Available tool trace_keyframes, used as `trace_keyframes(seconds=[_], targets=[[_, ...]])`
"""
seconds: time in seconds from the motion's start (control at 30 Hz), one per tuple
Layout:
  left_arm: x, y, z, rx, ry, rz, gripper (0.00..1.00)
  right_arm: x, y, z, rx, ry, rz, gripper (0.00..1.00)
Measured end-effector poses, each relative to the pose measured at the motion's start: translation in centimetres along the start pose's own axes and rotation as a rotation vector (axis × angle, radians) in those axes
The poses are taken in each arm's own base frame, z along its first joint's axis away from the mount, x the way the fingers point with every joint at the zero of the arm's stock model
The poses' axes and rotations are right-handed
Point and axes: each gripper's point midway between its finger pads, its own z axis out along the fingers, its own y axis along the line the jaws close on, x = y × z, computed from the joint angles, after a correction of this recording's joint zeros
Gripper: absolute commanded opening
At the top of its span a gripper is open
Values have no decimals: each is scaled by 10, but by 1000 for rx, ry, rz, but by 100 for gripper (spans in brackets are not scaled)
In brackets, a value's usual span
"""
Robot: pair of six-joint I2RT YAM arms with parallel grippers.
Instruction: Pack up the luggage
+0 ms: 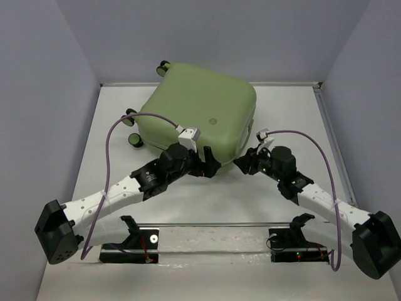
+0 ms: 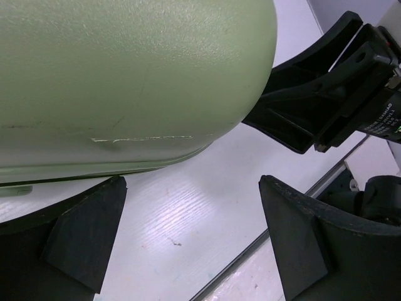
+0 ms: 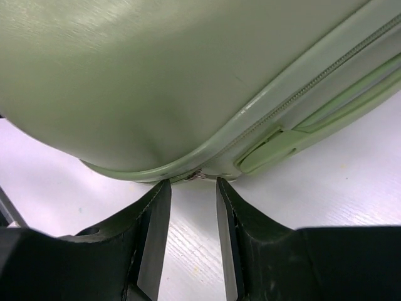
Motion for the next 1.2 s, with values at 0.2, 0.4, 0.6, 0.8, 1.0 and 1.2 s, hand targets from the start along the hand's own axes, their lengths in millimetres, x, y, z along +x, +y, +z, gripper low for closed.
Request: trace_keyframes(seconds=[0.2,0.4,0.6,0.8,1.0,1.2], targets=[[11,2,9,-5,40,3,99,21,-15,10,44,48,-6,42],[11,-1,9,15,42,2,99,35,-22,17,46,94,-40,43],[12,-2,9,19,45,2,99,29,-17,20,1,64,-91,43],[14,-2,12,17,52,3,99,29,-12,27,-42,52,-108,33],[14,-2,17,13,58,3,99,27,-8,28,-76,1,-109,9],[11,-4,20,6,61,4,99,26,-5,27,-92,-40,-94,7]])
